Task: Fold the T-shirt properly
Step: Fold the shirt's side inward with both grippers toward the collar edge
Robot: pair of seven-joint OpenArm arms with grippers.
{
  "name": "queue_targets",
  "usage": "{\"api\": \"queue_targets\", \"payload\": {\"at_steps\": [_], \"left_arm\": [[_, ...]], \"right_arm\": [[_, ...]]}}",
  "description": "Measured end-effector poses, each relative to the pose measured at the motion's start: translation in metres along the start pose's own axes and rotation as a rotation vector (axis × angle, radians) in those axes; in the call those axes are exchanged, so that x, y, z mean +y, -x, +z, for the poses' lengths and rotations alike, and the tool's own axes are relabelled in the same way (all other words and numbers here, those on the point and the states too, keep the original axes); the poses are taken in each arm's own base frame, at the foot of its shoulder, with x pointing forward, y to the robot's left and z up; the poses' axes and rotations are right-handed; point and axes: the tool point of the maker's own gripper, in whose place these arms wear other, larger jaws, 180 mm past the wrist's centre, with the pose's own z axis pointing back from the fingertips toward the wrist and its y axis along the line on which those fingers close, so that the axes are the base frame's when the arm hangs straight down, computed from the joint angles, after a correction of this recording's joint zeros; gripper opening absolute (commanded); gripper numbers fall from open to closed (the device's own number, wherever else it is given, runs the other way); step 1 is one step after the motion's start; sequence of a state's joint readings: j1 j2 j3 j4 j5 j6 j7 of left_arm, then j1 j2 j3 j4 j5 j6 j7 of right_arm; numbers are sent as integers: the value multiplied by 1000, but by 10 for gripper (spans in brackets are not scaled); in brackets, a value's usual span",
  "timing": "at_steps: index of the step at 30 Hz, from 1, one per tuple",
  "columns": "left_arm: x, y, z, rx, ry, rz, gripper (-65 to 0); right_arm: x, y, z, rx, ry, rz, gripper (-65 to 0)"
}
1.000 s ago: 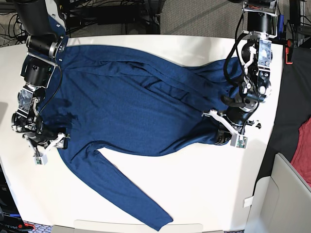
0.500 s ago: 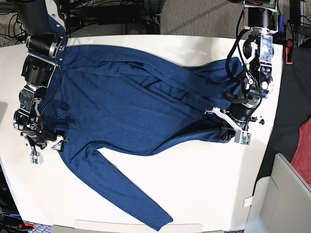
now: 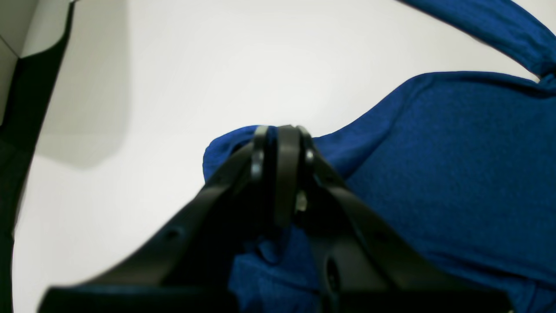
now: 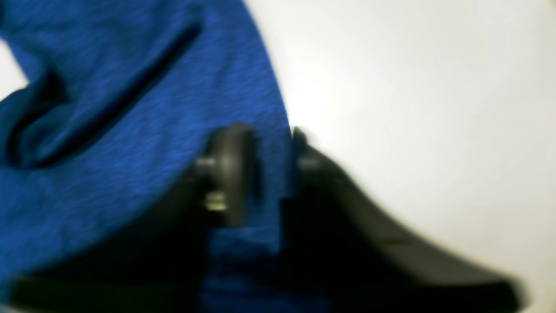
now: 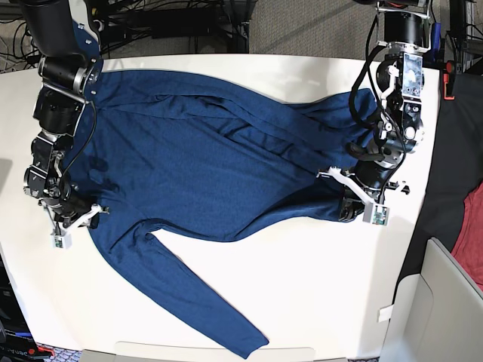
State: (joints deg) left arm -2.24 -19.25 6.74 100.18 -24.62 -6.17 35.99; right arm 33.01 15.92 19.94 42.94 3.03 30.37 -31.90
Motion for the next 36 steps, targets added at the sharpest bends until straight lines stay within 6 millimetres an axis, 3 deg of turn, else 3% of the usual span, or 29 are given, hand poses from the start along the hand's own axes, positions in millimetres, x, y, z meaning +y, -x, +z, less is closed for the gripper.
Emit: {"api": "queue_targets", "payload": {"at_steps": [4, 8, 11, 14, 16, 21, 25, 31, 36], "left_arm": [[-6, -1, 7, -11, 10, -7, -649], [-6, 0, 13, -15, 8, -5, -649], [6, 7, 22, -9, -27, 13, -649], [14, 10, 29, -6, -50, 18, -649], [17, 11, 33, -8, -57, 22, -649], [27, 22, 48, 9, -93, 30, -649], [24, 29, 52, 24, -87, 29, -649], [23, 42, 55, 56, -83, 33, -649], [23, 50, 53, 76, -80, 38, -649]], "right_arm": [[11, 4, 3, 46, -68, 25, -645], [22, 11, 21, 63, -129, 64, -647], [6, 19, 46, 65, -109, 32, -647], [-15, 11, 76, 22, -80, -12, -647], [-18, 8, 92, -16, -94, -39, -647], [-25, 39, 128, 4, -95, -73, -647], [-31, 36, 156, -70, -109, -99, -647], [-44, 69, 186, -47, -78, -137, -647], [-44, 73, 206, -81, -76, -140, -647]]}}
